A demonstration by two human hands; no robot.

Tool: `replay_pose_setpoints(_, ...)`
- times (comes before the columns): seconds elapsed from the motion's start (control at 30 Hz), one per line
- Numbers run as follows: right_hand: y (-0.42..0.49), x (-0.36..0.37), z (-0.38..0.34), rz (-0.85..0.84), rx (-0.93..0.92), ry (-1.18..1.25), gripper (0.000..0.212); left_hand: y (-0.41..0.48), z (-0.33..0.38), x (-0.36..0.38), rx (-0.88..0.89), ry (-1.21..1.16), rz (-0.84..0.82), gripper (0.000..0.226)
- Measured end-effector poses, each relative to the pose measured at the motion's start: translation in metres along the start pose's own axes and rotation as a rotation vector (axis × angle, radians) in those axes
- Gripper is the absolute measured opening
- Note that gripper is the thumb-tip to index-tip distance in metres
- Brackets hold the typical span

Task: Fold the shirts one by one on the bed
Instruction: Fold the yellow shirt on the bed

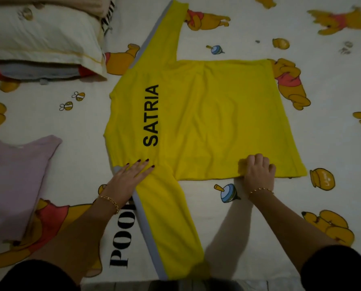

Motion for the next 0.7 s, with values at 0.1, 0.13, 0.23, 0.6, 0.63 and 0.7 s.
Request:
replay_pose_setpoints(0.1, 0.006, 0.004, 0.021, -0.091, 0.000, -0.046, 0.015, 0.000, -0.004, -0.002, -0.003, -0.014, -0.040, 0.118)
replay_pose_setpoints(0.13, 0.006, 0.006, 0.027, -0.144, -0.022, -0.058, 0.015, 0.002, -0.004, -0.003, -0.006, -0.011, -0.056, 0.119)
replay_pose_setpoints(0.23, 0.006, 0.010, 0.041, -0.204, -0.113, -0.031, 0.019, 0.002, -0.001, -0.005, -0.010, -0.014, -0.129, 0.112)
replay_pose_setpoints(0.6, -0.075, -0.005, 0.075, -0.440, -0.316, 0.058, 0.021, -0.042, 0.015, -0.032, -0.361, -0.447, -0.182, 0.042)
replay_pose_setpoints(0.63, -0.069, -0.006, 0.075, -0.434, -0.319, 0.058, 0.024, -0.042, 0.012, -0.036, -0.454, -0.525, -0.188, 0.036)
replay_pose_setpoints(0.7, -0.045, -0.010, 0.074, -0.413, -0.303, 0.043, 0.028, -0.030, 0.000, -0.045, -0.605, -0.693, -0.074, 0.043)
Point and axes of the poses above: each hand's wrist, its own y-axis towards the middle knuckle, its own x-axis out of the palm, z = x × y, the point moved 4 cm from there along y, towards the middle knuckle, and after that the axes turned 9 degrees about z, right-handed, at the moved point
